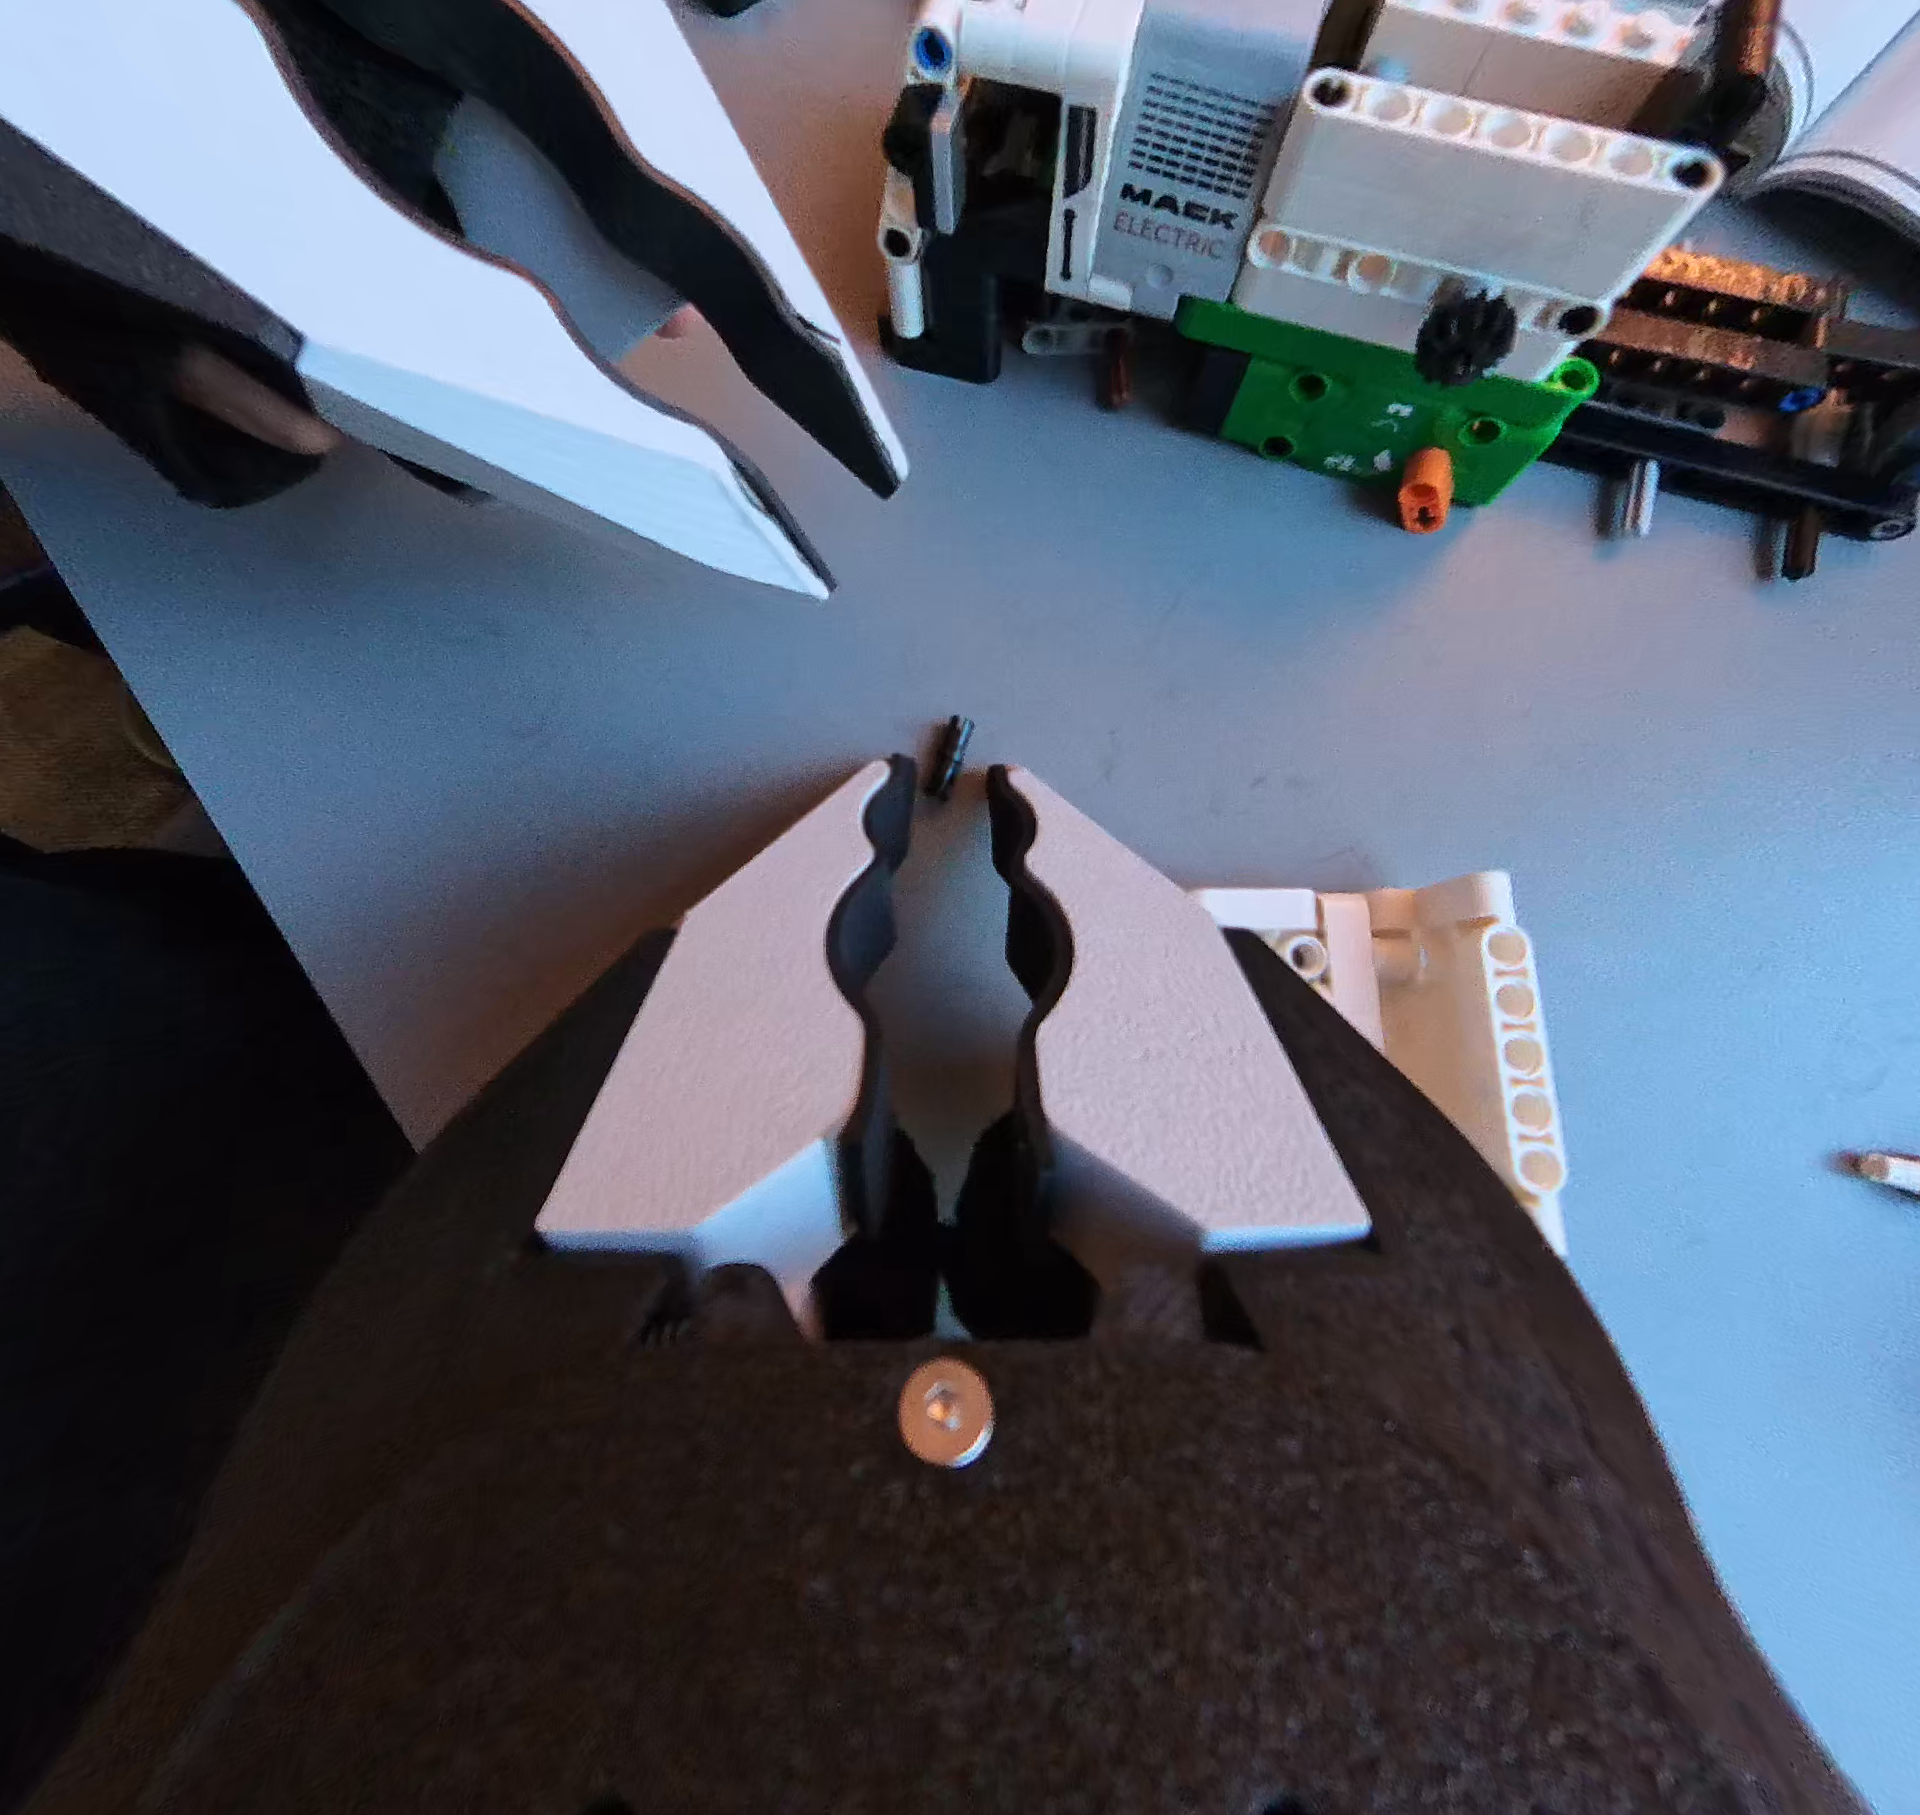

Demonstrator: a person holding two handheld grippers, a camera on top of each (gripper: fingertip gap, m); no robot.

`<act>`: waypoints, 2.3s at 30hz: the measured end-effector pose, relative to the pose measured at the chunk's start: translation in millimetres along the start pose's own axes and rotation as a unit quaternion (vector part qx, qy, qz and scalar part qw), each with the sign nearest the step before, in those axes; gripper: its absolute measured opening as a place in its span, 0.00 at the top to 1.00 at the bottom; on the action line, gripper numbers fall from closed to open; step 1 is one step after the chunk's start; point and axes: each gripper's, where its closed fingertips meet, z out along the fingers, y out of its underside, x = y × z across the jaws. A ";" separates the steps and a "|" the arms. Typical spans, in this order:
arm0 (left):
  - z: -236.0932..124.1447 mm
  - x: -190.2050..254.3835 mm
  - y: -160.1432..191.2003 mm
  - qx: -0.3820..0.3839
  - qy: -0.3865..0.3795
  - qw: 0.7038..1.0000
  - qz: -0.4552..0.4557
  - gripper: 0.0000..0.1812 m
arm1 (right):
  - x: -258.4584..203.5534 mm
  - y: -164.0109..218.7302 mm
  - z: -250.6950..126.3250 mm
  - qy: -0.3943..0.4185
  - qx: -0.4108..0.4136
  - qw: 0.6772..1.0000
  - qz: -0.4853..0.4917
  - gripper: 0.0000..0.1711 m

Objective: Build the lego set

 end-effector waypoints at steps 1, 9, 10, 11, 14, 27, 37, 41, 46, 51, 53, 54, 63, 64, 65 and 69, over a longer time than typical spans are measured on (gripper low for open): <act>-0.5 1.5 0.4 0.002 0.010 1.000 -0.015 0.91 | -0.3 -0.4 0.6 0.002 -0.001 1.000 -0.007 0.93; -6.5 14.9 -12.9 0.039 0.128 0.978 -0.158 0.89 | -4.6 -26.0 -13.4 0.033 0.068 0.976 -0.204 0.98; -7.8 14.3 -15.6 0.046 0.133 0.976 -0.166 0.89 | -9.8 -33.0 -20.1 0.029 0.092 0.966 -0.242 0.98; -9.0 14.4 -17.6 0.050 0.139 0.974 -0.172 0.89 | -16.7 -40.6 -27.7 0.024 0.125 0.951 -0.281 0.98; -12.1 20.1 -23.6 0.061 0.166 0.968 -0.180 0.91 | -17.5 -52.2 -41.7 0.049 0.165 0.923 -0.345 0.98; -17.9 33.4 -34.9 0.087 0.203 0.957 -0.189 0.94 | -22.0 -56.2 -50.2 0.052 0.204 0.895 -0.394 0.98; -25.5 43.2 -45.7 0.137 0.190 0.968 -0.096 0.98 | -28.4 -57.1 -65.9 -0.053 0.254 0.933 -0.248 0.91; -37.6 50.1 -58.1 0.197 0.126 0.971 0.056 0.98 | -31.7 -62.7 -80.3 -0.224 0.267 0.937 -0.030 0.89; -51.8 56.3 -73.5 0.254 0.041 0.946 0.198 0.98 | -41.4 -73.1 -94.2 -0.454 0.243 0.822 0.241 0.85; -52.1 61.6 -70.8 0.240 0.014 0.932 0.272 0.99 | -49.2 -73.6 -103.0 -0.520 0.253 0.765 0.284 0.93; -51.8 63.0 -70.3 0.236 0.012 0.930 0.282 0.98 | -49.1 -75.1 -103.9 -0.525 0.258 0.757 0.292 0.93; -51.1 63.7 -69.3 0.231 0.012 0.930 0.287 0.98 | -47.7 -75.5 -103.3 -0.522 0.260 0.756 0.296 0.93; -47.9 68.6 -68.1 0.223 0.006 0.927 0.302 0.98 | -47.0 -71.9 -102.7 -0.516 0.249 0.767 0.289 0.98; -47.5 68.5 -67.5 0.222 0.007 0.928 0.299 0.99 | -47.0 -71.3 -101.8 -0.512 0.247 0.771 0.288 0.98; -47.7 69.1 -67.6 0.225 0.010 0.929 0.293 0.98 | -47.3 -71.2 -102.1 -0.513 0.246 0.771 0.287 0.98; -50.5 71.8 -73.0 0.247 0.014 0.929 0.275 0.98 | -47.7 -74.4 -107.4 -0.540 0.253 0.744 0.302 0.98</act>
